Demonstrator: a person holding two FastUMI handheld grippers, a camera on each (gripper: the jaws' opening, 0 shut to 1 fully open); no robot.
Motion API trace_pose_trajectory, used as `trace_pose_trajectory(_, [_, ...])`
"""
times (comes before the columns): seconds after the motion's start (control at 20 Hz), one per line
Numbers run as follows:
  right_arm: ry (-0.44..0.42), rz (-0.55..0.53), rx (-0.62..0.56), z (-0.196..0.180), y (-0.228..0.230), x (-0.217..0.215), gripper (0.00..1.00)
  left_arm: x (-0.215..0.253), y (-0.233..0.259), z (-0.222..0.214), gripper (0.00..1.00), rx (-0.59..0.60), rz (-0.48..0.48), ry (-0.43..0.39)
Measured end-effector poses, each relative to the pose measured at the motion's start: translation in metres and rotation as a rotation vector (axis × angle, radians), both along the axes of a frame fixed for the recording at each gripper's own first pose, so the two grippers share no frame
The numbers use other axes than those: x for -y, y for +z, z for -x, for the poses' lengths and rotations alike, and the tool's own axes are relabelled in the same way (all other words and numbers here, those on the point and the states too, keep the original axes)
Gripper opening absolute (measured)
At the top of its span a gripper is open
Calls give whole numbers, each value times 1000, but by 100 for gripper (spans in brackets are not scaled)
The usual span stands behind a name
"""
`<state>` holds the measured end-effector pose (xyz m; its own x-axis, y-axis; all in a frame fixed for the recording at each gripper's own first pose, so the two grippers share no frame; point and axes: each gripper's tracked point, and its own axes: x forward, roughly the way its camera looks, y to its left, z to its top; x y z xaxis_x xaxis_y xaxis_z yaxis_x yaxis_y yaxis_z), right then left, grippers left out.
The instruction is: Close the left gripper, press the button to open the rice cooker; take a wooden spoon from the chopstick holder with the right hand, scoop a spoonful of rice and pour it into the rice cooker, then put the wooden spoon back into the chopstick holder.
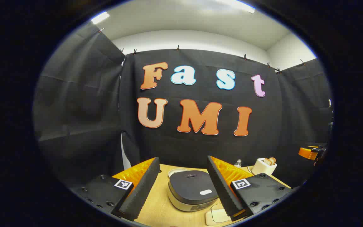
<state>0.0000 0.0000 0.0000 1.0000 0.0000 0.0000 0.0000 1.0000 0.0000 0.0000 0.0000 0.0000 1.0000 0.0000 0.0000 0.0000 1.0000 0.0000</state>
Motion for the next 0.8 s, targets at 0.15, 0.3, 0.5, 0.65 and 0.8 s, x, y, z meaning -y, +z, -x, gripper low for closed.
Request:
trace_pose_trajectory(0.15, [-2,-10,-16,-10,-1,28,95,5,-8,1,98,-3,8,68])
trace_pose_trajectory(0.3, [26,-34,-22,-18,-4,45,95,9,-17,6,98,-25,-29,129])
trace_pose_trajectory(0.5, [47,-39,-26,-27,-7,59,95,22,-13,16,98,-20,-44,154])
trace_pose_trajectory(0.65, [44,-41,-21,-29,-5,64,95,27,-7,16,98,-11,-69,154])
trace_pose_trajectory(0.8, [33,-41,-15,-30,-4,65,95,33,-5,8,97,-4,-73,134])
